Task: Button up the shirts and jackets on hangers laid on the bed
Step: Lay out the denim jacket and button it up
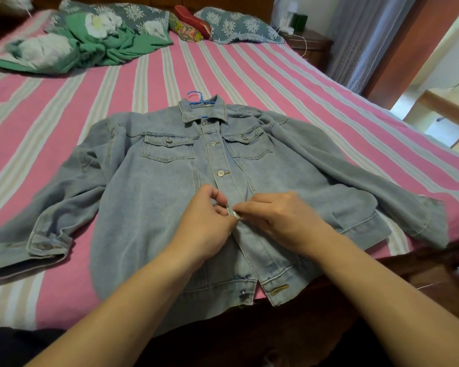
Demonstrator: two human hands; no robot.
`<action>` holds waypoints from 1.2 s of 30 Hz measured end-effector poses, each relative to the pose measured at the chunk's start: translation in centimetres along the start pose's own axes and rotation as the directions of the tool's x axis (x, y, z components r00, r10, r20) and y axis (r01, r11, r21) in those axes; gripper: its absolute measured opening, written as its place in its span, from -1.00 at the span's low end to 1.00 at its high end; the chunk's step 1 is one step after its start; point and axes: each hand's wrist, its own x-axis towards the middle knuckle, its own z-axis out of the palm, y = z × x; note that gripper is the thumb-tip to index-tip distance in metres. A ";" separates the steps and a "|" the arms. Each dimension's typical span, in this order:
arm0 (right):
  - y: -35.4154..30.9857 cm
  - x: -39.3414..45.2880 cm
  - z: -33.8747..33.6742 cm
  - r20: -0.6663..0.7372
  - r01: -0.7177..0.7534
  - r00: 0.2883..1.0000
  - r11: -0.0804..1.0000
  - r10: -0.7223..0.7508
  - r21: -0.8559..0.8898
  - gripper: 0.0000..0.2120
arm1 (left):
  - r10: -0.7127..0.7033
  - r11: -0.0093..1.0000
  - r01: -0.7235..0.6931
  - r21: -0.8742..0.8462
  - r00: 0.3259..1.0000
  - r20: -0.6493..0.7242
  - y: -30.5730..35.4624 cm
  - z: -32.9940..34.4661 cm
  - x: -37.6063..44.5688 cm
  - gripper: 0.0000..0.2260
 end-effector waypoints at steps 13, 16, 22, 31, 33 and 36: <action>-0.5 -2.3 -2.3 -0.088 -0.544 0.838 0.837 0.538 -0.067 -0.82 | 0.368 0.699 -0.439 0.564 0.898 0.243 -1.8 -0.9 -2.7 -0.80; 3.1 -6.8 -5.3 -0.053 -0.831 0.550 0.541 0.833 -0.125 -0.75 | 0.378 0.512 -0.550 0.660 0.834 0.402 -3.1 -1.3 -4.9 -0.48; 3.0 -12.8 -9.1 -0.180 -0.986 0.160 0.166 0.971 0.021 -0.79 | 0.395 0.052 -0.577 0.815 0.761 0.514 -5.5 2.0 -8.3 -0.28; 2.9 -15.4 -7.2 0.522 -0.095 -0.250 -0.557 0.815 0.825 -0.79 | 0.554 -0.283 -0.685 0.672 0.454 0.697 -3.7 2.6 -7.4 -0.89; 3.2 -15.7 -7.3 0.447 -0.127 -0.265 -0.491 0.854 0.862 -0.70 | 0.575 -0.279 -0.754 0.594 0.364 0.732 -2.6 2.1 -7.9 -0.81; 3.0 -18.0 -8.1 0.349 -0.241 -0.307 -0.427 0.885 0.871 -0.92 | 0.601 -0.212 -0.795 0.569 0.353 0.717 -1.3 1.1 -8.7 -0.81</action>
